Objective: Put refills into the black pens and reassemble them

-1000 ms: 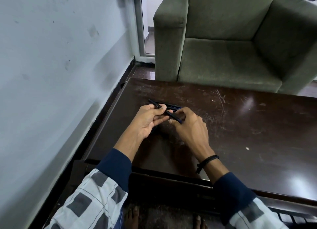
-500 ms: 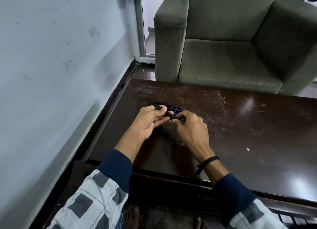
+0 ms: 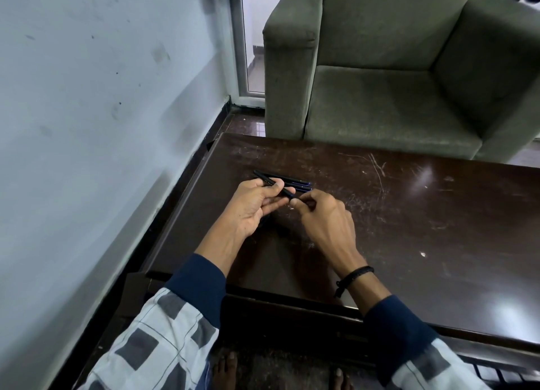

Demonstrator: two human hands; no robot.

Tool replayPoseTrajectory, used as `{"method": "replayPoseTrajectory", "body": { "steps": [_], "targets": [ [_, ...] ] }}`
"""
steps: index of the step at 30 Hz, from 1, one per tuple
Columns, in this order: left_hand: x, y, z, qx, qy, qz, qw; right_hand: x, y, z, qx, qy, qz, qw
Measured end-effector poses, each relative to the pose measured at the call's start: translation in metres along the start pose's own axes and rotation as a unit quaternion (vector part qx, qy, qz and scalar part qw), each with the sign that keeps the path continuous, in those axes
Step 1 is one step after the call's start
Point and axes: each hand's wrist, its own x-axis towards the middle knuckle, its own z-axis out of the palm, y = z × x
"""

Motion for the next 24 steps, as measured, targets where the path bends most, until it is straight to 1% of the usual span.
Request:
{"method": "replayPoseTrajectory", "body": {
  "steps": [5, 9, 14, 19, 24],
  "targets": [
    [0.0002, -0.0024, 0.0007, 0.003, 0.002, -0.004, 1.0, 0.0005, 0.0018, 0.0001, 0.001, 0.013, 0.009, 1.0],
    [0.001, -0.0029, 0.0004, 0.005, -0.002, -0.003, 1.0, 0.0005, 0.0014, -0.0015, -0.004, -0.007, 0.014, 1.0],
    [0.0013, -0.0032, -0.0016, -0.003, -0.003, -0.005, 1.0, -0.0005, 0.0017, -0.0008, 0.0, 0.0, 0.003, 1.0],
    [0.0024, -0.0033, -0.0029, -0.003, -0.003, -0.003, 1.0, 0.0003, 0.0022, 0.0005, 0.002, -0.019, 0.007, 1.0],
    [0.0029, -0.0037, -0.003, -0.005, -0.003, -0.003, 1.0, 0.0009, 0.0035, 0.0024, 0.004, 0.004, 0.003, 1.0]
  ]
}}
